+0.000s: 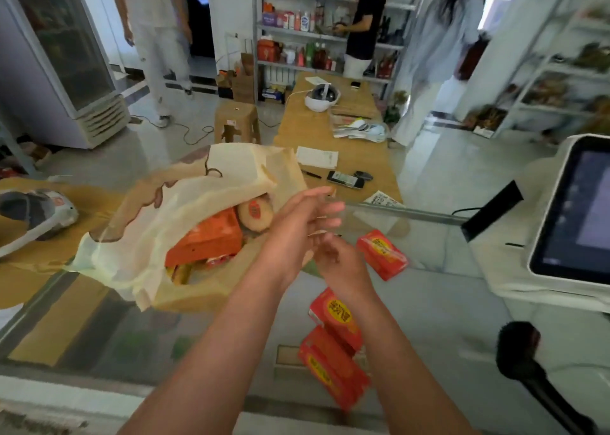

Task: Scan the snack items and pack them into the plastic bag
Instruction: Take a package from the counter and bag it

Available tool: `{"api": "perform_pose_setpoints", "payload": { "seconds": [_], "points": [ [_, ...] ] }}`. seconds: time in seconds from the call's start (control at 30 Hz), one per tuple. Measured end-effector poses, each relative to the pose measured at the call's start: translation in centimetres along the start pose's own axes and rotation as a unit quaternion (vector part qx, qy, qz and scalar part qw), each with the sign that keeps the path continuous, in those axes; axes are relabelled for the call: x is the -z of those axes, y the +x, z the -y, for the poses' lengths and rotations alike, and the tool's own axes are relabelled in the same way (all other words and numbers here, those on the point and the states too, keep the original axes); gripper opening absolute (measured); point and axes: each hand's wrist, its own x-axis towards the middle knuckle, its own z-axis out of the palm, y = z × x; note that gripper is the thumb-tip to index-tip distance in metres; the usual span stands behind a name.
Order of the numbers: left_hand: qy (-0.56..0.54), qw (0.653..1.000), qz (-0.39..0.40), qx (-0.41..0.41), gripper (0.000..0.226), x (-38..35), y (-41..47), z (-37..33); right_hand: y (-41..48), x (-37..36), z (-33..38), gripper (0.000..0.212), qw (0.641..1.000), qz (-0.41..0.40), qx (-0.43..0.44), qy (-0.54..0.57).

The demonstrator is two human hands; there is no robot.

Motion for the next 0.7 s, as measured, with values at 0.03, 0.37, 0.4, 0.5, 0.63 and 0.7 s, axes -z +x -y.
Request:
{"api": "perform_pose_setpoints", "payload": {
  "seconds": [0.03,0.37,0.4,0.5,0.63,0.7],
  "points": [
    [0.028,0.999,0.013,0.02,0.021,0.0,0.3,0.8,-0.8,0.5,-0.3,0.018,1.0,-0.008,-0.018,0.001],
    [0.342,0.928,0.074,0.126,0.018,1.8,1.3,11.1,-5.5,1.2,-3.9,0.081,0.909,0.136,-0.215,-0.331],
    [0.355,0.923,0.072,0.133,0.023,1.9,1.2,11.7,-5.6,1.1,-3.9,0.075,0.904,0.136,-0.212,-0.345],
    [0.353,0.923,0.053,0.147,0.031,2.3,0.6,12.2,-5.9,0.9,-3.9,0.064,0.916,0.14,-0.204,-0.316],
    [0.329,0.935,0.005,0.134,0.025,2.3,0.1,11.9,-6.2,1.4,-4.5,0.045,0.944,0.123,-0.173,-0.254],
    [0.291,0.946,-0.02,0.142,0.017,1.6,-0.2,11.9,-6.5,2.4,-5.0,0.038,0.96,0.107,-0.162,-0.202]
  ]
}}
